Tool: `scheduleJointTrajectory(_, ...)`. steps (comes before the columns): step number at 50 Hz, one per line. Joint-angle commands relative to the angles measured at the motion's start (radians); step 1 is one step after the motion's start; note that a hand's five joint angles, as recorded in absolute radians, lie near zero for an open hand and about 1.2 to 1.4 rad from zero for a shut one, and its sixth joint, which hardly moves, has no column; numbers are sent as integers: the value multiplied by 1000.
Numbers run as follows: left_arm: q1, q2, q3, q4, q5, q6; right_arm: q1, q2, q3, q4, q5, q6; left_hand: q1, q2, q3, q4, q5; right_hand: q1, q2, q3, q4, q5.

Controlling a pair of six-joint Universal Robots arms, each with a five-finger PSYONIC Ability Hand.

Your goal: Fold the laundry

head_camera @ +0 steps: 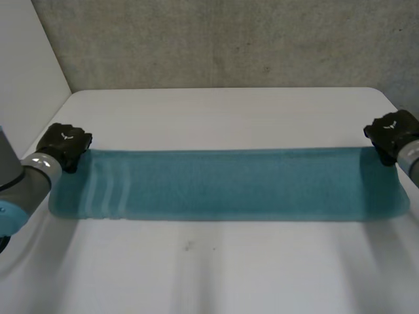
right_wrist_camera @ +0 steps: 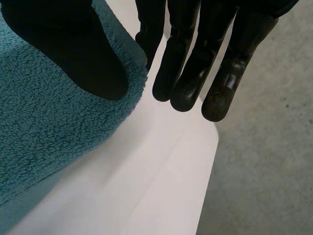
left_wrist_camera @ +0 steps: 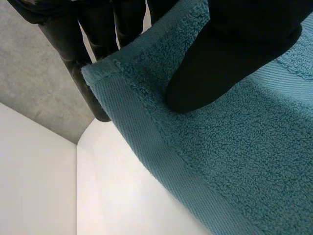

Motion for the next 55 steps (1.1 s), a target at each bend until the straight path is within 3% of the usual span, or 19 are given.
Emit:
scheduleJointTrajectory(1,-39,-114,120,27,-2,1,48,144,-141,-91,3,33,228,178,180,179,183,437,213,208,202,230)
scheduleJointTrajectory(12,-62,-203,222,81,-11,4,100,273,-281,-140,95,38,228,178,180,179,183,437,213,208,202,230)
scheduleJointTrajectory(13,-65,-208,226,82,-13,1,104,284,-287,-151,115,36,54,4,6,5,9,437,213,208,202,230)
scheduleJointTrajectory(14,-65,-208,226,82,-13,1,105,284,-287,-151,115,36,52,2,4,3,7,437,213,208,202,230)
scheduleJointTrajectory(15,-70,-211,228,84,-14,4,108,289,-287,-154,136,38,-399,-448,-446,-447,-443,-36,-260,-265,-271,-243)
scheduleJointTrajectory(16,-70,-211,228,84,-14,4,108,289,-287,-154,136,38,-403,-453,-451,-452,-448,-41,-265,-270,-275,-248)
scheduleJointTrajectory(17,-78,-211,226,87,-14,7,111,292,-286,-154,159,38,-894,-944,-942,-943,-939,-465,-689,-694,-700,-672)
scheduleJointTrajectory(18,-87,-211,223,89,-13,9,114,292,-283,-153,182,39,-987,-1036,-1034,-1035,-1031,-731,-955,-960,-966,-938)
scheduleJointTrajectory(27,-121,-154,186,98,-21,7,108,201,-201,-150,196,167,-993,-1043,-1041,-1042,-1038,-785,-1009,-1014,-1020,-992)
scheduleJointTrajectory(29,-121,-99,136,95,-21,0,100,99,-145,-144,159,266,-994,-1044,-1042,-1043,-1039,-785,-1009,-1014,-1020,-992)
scheduleJointTrajectory(35,-122,24,10,92,-18,-37,63,-91,28,-104,26,363,-993,-1043,-1041,-1042,-1038,-785,-1009,-1014,-1020,-992)
scheduleJointTrajectory(40,-124,180,-171,102,-14,-215,-38,-188,138,11,-63,366,-993,-1043,-1041,-1042,-1038,-728,-953,-958,-963,-935)
scheduleJointTrajectory(48,-136,319,-297,101,-10,-480,-181,-227,291,96,-204,348,-990,-1040,-1038,-1039,-1035,-493,-717,-722,-728,-700)
scheduleJointTrajectory(55,-139,344,-323,102,-13,-525,-294,-222,380,45,-309,266,-993,-1043,-1041,-1042,-1038,-408,-632,-637,-643,-615)
